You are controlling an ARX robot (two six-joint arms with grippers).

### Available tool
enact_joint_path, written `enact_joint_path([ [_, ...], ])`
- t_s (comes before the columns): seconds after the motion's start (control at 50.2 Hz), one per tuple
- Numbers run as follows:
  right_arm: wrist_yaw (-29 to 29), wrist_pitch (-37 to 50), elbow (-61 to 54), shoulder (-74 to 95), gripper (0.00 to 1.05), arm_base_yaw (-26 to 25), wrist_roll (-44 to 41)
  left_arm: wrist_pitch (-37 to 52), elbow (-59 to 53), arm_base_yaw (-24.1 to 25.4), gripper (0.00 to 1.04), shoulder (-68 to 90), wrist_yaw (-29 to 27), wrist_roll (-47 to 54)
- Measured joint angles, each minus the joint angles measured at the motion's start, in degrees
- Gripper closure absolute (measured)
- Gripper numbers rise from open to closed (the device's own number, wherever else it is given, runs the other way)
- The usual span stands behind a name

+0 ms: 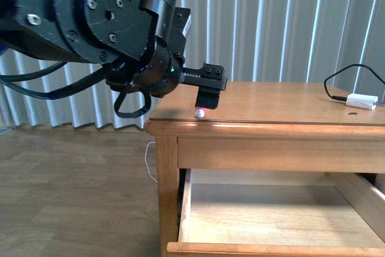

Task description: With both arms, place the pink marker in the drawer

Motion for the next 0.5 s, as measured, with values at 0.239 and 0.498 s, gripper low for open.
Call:
enact_joint_path([
  [0.239,0.0,0.0,0.0,0.0,0.09,0.0,0.0,-7.1,8.5,-0.2,0.06,6.0,0.7,-1.3],
  [0.498,0.0,0.0,0.0,0.0,0.09,0.0,0.0,-9.3,11.3,-0.4,0.06,7.9,1.9,-1.4],
])
